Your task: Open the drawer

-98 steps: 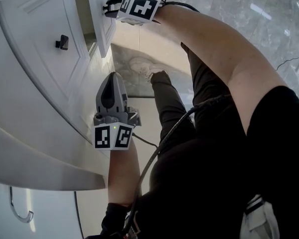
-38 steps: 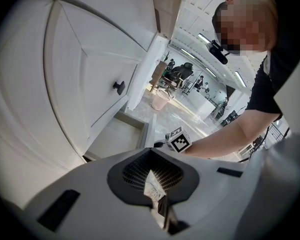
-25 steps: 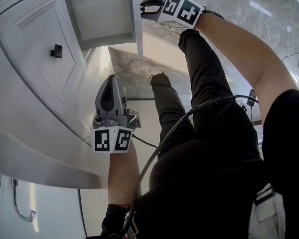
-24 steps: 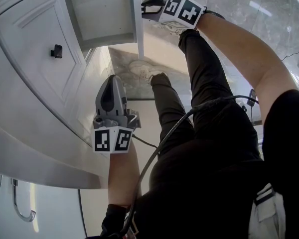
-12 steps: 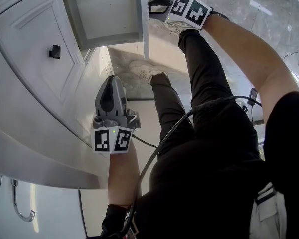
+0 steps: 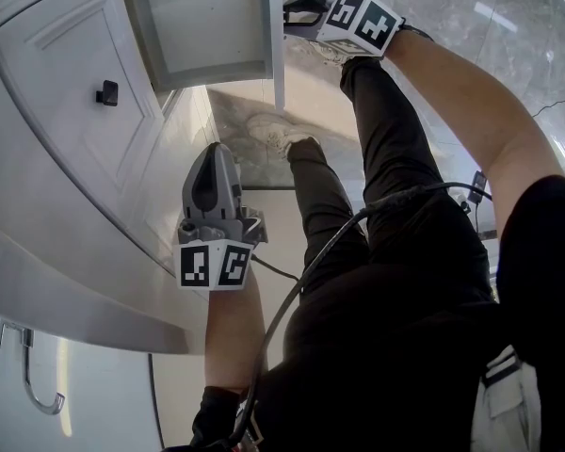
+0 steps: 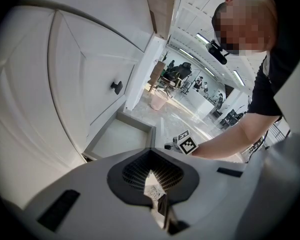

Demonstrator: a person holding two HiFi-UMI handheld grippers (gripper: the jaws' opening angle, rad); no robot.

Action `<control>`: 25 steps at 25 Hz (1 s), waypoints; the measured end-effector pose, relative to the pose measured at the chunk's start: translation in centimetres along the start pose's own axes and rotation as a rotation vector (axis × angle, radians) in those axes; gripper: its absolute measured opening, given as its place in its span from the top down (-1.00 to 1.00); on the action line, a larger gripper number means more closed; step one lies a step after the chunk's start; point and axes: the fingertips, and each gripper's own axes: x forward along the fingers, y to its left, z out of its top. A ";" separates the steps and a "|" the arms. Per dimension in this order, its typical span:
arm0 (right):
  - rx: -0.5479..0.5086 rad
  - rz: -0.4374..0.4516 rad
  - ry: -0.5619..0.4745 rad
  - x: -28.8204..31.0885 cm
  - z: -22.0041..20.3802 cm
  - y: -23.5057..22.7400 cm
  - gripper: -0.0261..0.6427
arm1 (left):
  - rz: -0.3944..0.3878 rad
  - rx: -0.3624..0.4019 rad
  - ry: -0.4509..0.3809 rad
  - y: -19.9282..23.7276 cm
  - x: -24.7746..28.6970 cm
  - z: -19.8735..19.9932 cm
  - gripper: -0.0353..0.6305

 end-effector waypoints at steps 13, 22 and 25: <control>-0.009 -0.052 0.080 -0.5 0.3 -0.2 0.50 | -0.012 0.035 -0.053 -1.4 -2.4 2.0 0.92; 0.011 -0.128 0.133 -6.5 0.8 1.7 0.50 | -0.063 0.084 -0.123 -5.5 -7.1 6.6 0.92; 0.009 -0.155 0.115 -9.3 2.9 3.0 0.50 | -0.072 0.096 -0.159 -6.9 -9.0 9.1 0.92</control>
